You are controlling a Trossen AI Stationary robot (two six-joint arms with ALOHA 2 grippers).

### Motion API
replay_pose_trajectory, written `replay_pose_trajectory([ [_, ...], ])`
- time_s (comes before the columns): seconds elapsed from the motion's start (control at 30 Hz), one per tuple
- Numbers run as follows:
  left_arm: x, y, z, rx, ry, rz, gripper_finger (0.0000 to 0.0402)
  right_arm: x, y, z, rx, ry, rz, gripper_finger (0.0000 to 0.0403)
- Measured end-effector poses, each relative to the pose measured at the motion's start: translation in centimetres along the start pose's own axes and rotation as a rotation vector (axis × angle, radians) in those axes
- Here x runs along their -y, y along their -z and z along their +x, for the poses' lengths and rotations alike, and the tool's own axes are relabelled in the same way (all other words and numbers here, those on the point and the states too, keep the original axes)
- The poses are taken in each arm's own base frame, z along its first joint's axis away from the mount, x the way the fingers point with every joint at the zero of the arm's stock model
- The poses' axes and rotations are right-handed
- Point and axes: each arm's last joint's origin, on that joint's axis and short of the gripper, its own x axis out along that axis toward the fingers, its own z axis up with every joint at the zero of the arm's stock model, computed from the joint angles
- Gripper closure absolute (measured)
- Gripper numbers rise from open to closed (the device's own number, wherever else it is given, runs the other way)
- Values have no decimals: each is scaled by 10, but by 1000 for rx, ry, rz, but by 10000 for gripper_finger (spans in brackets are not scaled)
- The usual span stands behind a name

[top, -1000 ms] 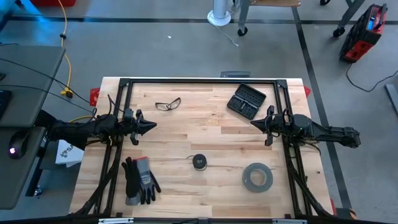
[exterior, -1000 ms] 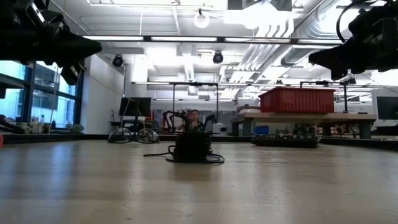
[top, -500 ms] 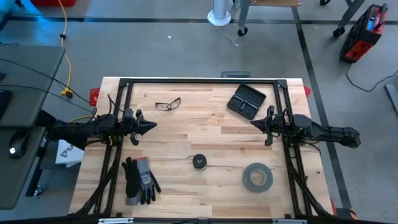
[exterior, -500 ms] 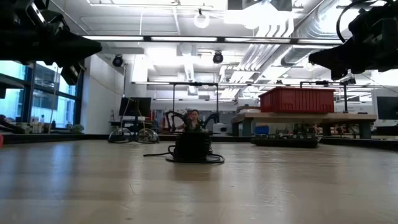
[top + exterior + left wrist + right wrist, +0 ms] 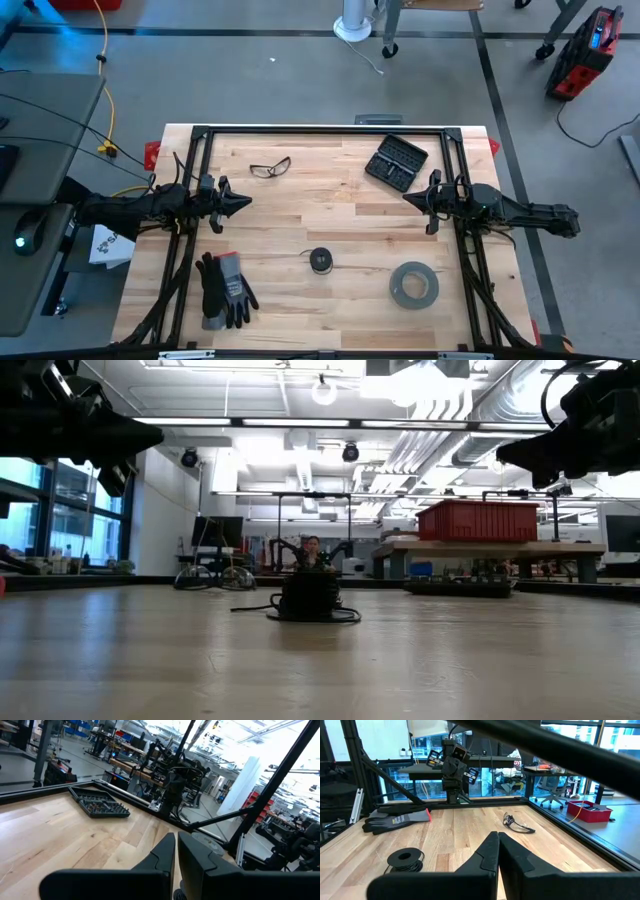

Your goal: Coil cords

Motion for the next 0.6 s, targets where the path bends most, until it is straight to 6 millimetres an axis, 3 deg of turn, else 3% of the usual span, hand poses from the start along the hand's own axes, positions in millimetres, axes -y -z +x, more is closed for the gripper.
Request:
replay_pose_trajectory([
  [0.47, 0, 0, 0, 0, 0, 0, 385, 0, 0, 0, 3, 0, -20, 400],
  [0.53, 0, 0, 0, 0, 0, 0, 385, 0, -2, 0, 24, -3, -61, 400],
  [0.6, 0, 0, 0, 0, 0, 0, 385, -1, -10, -1, 102, -51, 6, 400],
])
